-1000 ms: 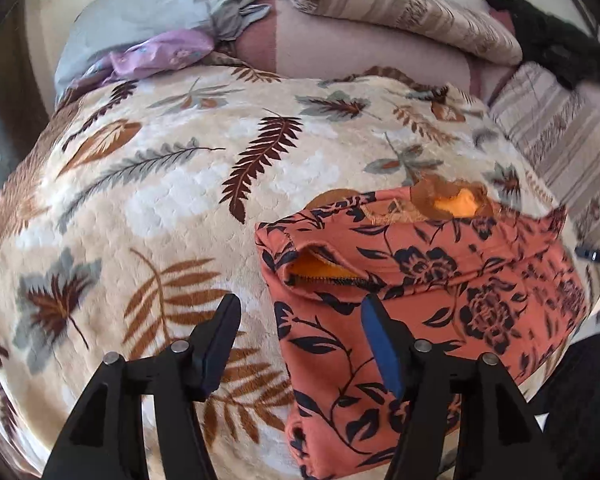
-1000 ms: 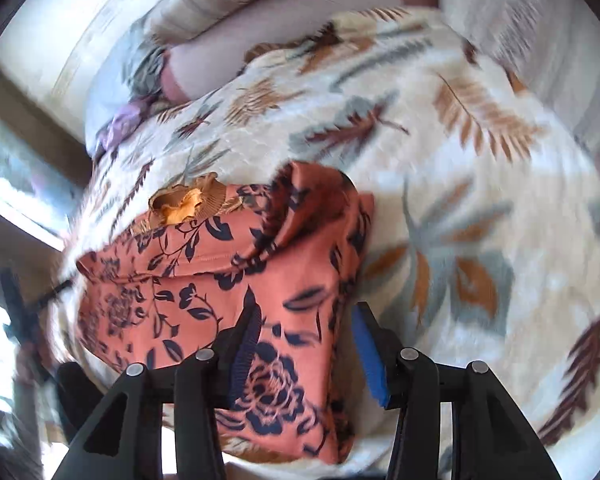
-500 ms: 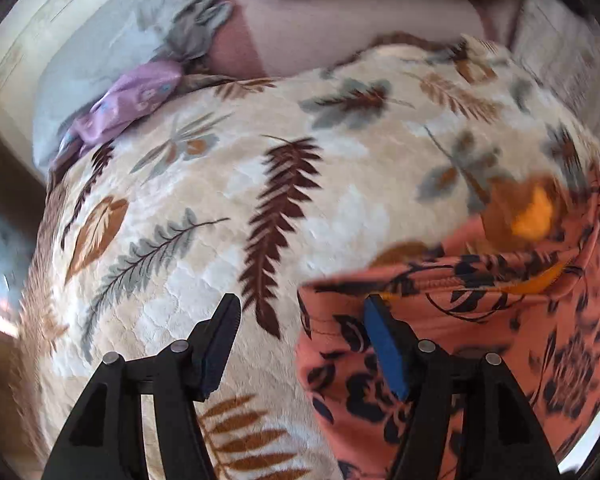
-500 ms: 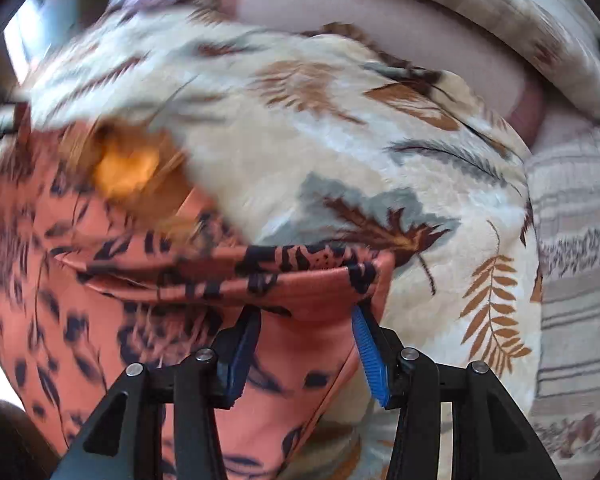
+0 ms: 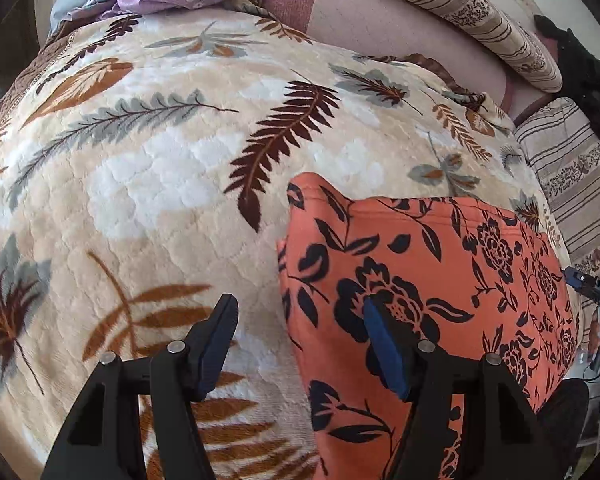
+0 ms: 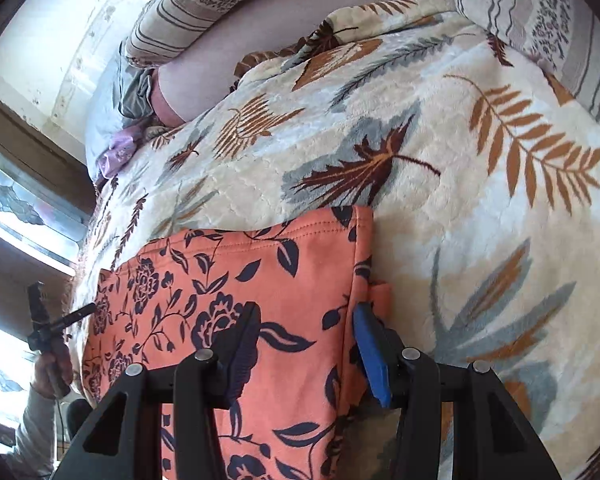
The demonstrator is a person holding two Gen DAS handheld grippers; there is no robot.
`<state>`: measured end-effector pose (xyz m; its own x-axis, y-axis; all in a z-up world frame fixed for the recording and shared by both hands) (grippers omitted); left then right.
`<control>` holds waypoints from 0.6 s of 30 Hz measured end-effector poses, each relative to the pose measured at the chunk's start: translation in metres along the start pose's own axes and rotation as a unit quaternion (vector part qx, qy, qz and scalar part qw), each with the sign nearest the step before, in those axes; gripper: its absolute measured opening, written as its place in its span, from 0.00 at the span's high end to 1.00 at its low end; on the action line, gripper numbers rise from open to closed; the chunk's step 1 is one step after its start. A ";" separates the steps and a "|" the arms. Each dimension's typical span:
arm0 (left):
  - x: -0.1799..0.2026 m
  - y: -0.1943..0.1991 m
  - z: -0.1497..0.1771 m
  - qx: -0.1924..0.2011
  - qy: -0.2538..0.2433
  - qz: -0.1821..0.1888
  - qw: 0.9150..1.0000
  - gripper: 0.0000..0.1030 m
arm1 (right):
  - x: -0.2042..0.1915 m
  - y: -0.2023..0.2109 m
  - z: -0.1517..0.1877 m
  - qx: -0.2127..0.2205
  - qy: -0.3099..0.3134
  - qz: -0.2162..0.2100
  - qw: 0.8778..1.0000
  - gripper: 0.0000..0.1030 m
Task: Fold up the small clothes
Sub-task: 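Press the folded coral shirt flat with both open grippers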
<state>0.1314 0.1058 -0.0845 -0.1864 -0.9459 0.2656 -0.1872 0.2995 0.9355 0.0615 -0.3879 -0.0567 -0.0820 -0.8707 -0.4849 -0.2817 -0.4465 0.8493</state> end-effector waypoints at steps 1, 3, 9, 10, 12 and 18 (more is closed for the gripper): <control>0.003 -0.002 0.003 0.000 0.002 0.008 1.000 0.36 | -0.001 -0.001 0.006 -0.004 -0.002 0.005 1.000 0.50; 0.009 -0.006 0.007 -0.005 0.002 0.023 1.000 0.36 | -0.001 0.000 0.014 -0.003 -0.002 0.008 1.000 0.52; 0.011 -0.008 0.005 -0.013 0.022 0.031 0.999 0.36 | 0.007 -0.002 0.019 -0.022 -0.007 0.062 0.998 0.64; 0.011 -0.004 0.006 -0.009 0.026 0.036 0.999 0.36 | 0.008 0.001 0.021 -0.016 -0.012 0.057 0.998 0.63; 0.014 0.006 0.014 -0.003 0.022 0.044 0.999 0.36 | 0.006 0.006 0.029 -0.015 -0.016 0.035 0.999 0.62; 0.019 0.010 0.057 -0.018 0.015 0.053 0.998 0.35 | -0.002 0.000 0.067 -0.044 -0.008 0.023 0.999 0.62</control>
<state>0.0707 0.0974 -0.0835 -0.1741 -0.9125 0.3702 -0.1340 0.3944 0.9091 -0.0022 -0.3724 -0.0695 -0.1091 -0.8874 -0.4479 -0.1915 -0.4234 0.8855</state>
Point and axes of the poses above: each gripper's, at about its wrist camera, not at the fingertips, and y roughly against the way its jaws point, x to its right, z to its underside, the point moved 7 cm from there along -y, roughly the way its jaws point, and after that the axes turned 12 degrees about -x, right-handed, at the moved point
